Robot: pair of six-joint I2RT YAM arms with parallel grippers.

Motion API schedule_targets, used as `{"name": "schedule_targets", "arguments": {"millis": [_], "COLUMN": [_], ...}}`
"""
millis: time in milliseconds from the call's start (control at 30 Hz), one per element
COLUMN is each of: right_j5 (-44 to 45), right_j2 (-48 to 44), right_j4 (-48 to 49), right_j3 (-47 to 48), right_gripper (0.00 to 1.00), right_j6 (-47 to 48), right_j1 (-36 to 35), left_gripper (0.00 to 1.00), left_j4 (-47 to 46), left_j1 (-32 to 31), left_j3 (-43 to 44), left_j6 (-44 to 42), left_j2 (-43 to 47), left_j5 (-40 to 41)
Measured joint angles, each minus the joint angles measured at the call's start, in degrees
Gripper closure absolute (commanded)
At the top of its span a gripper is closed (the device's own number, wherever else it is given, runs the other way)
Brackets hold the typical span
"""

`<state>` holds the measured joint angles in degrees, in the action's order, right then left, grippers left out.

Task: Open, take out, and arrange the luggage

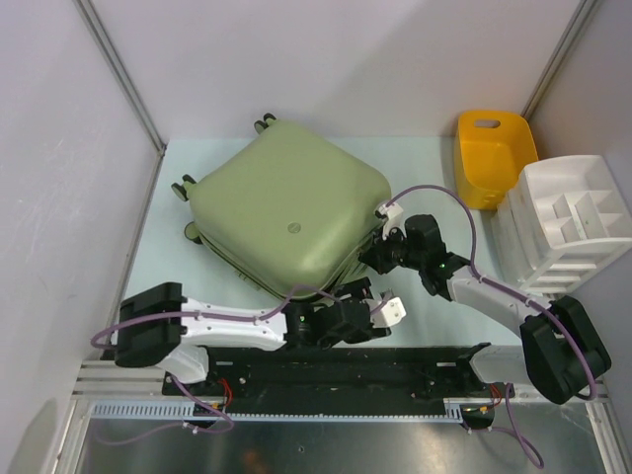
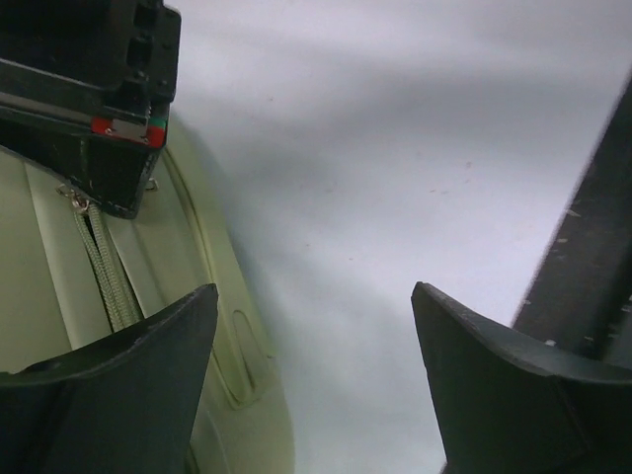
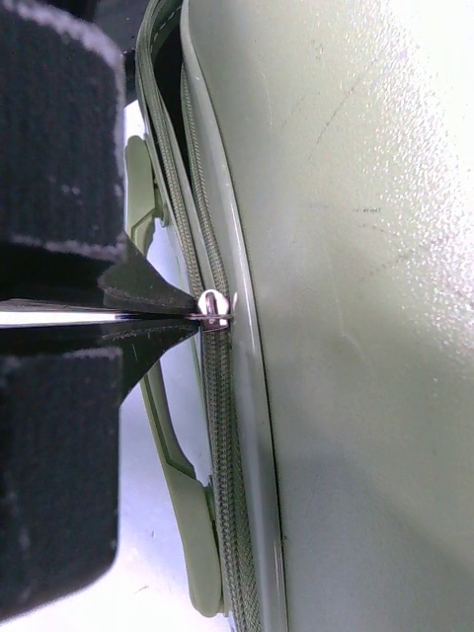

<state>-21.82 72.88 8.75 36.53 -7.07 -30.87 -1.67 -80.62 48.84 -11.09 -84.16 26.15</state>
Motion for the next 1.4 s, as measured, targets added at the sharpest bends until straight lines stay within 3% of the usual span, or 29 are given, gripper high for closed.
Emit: {"name": "schedule_targets", "arguments": {"millis": [333,433,600,767,1133,1333,1400], "right_j5": [-0.35,-0.44,-1.36,-2.78,-3.21,-4.81,-4.83], "right_j2": [0.55,0.68,0.72,0.81,2.47,3.48,3.69], "right_j4": [0.81,0.98,0.90,0.44,2.21,3.63,4.09], "right_j3": [0.00,0.00,0.00,0.00,0.57,0.57,0.57], "right_gripper": [1.00,1.00,1.00,1.00,1.00,1.00,1.00], "right_j6": [-0.87,-1.18,-1.29,0.20,5.07,5.49,5.20], "right_j1": [0.02,0.07,1.07,3.58,10.49,9.09,8.55], "left_gripper": [0.15,0.22,0.46,0.53,0.51,0.24,0.20], "left_j4": [-5.29,-5.01,-2.73,0.59,2.10,7.85,10.34], "left_j1": [6.36,7.28,8.81,11.15,12.98,15.32,14.60], "left_j3": [0.94,2.91,4.68,5.55,-4.66,-6.95,-5.88], "left_j6": [-1.22,-1.11,-0.96,0.20,-1.51,-4.11,-4.44], "left_j2": [-8.37,-10.75,-11.80,-10.58,3.19,8.46,8.22], "left_j5": [1.97,1.64,-0.28,-3.19,-9.60,-13.25,-13.16]}}
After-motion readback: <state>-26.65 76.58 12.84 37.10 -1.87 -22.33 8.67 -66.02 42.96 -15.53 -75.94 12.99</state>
